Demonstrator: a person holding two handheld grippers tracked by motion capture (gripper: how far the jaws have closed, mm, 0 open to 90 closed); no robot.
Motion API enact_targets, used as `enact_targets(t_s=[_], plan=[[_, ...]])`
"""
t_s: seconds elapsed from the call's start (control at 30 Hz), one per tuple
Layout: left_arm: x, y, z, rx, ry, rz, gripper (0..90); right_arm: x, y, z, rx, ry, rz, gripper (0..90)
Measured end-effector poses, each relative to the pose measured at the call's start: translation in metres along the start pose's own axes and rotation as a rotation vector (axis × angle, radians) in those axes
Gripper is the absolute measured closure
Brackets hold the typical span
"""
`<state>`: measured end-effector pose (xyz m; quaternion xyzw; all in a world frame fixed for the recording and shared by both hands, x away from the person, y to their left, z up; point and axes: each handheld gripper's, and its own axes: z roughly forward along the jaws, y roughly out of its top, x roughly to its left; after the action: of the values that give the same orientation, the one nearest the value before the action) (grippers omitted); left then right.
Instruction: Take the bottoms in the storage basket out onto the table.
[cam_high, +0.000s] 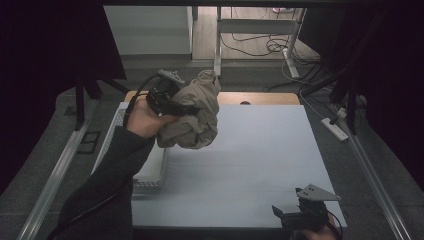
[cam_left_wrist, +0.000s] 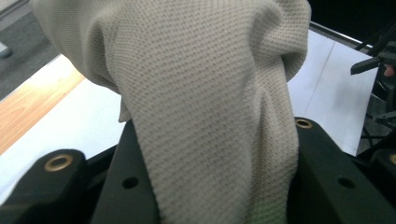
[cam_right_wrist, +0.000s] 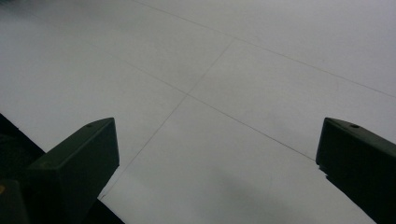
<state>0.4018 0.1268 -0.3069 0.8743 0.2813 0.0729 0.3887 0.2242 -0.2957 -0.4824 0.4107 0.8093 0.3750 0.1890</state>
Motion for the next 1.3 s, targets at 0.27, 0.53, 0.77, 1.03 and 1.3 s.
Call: enact_targets(t_s=[0.27,0.53,0.77,1.03,1.3], plan=[[-0.009,0.009,0.022,0.015,-0.022,0.024,63.8,0.0,0.0,0.0,-0.001,0.002,0.0,0.0],[-0.013,0.01,0.048,0.041,-0.042,0.03,63.7,0.0,0.0,0.0,-0.002,0.005,-0.001,0.0],[-0.014,0.005,0.069,0.076,-0.047,0.028,63.6,0.0,0.0,0.0,-0.004,0.007,-0.004,0.0],[-0.012,-0.006,0.091,0.102,-0.06,0.012,63.4,0.0,0.0,-0.001,-0.004,0.009,-0.006,0.0],[-0.01,-0.02,0.114,0.131,-0.074,-0.012,63.1,0.0,0.0,-0.001,-0.006,0.011,-0.006,0.0]])
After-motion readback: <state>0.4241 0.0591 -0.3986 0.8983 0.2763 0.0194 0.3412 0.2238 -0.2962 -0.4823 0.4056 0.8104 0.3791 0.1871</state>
